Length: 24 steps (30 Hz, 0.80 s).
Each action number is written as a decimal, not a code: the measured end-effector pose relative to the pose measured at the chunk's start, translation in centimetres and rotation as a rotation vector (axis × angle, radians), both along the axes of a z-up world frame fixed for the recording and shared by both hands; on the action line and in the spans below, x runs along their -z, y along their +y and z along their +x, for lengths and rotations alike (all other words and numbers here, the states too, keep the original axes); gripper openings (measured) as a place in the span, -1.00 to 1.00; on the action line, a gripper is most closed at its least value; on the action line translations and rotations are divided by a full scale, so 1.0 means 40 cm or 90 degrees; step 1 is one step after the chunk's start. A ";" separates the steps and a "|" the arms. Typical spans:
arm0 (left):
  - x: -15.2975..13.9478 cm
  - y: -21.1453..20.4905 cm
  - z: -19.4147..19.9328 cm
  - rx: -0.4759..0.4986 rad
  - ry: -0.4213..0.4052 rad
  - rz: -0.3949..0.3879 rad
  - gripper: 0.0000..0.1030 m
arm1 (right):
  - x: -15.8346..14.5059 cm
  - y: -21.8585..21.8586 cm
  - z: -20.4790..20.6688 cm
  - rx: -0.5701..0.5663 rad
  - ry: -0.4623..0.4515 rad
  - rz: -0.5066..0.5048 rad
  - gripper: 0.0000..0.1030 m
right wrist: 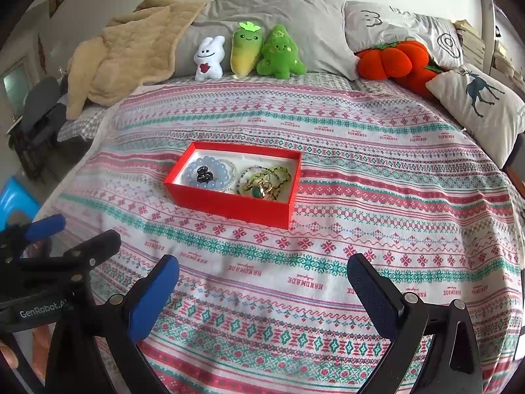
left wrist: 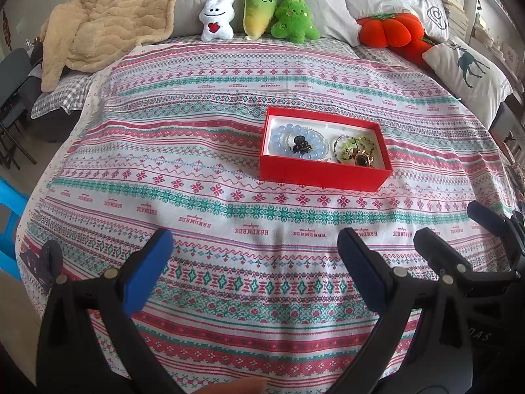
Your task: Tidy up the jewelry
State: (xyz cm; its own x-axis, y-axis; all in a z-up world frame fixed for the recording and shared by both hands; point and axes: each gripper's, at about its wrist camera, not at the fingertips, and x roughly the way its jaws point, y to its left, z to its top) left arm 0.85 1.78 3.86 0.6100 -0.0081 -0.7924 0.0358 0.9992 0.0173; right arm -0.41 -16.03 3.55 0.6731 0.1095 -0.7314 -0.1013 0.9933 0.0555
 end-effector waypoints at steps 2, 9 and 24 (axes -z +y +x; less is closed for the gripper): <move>0.000 0.001 -0.001 -0.001 0.001 0.000 0.94 | 0.000 0.001 0.000 0.001 0.001 0.000 1.00; 0.002 0.001 -0.001 -0.003 0.000 0.002 0.94 | 0.001 0.001 0.002 0.000 0.002 -0.001 1.00; 0.003 0.004 0.002 -0.003 0.002 0.005 0.94 | 0.005 0.000 0.008 0.001 0.005 -0.005 1.00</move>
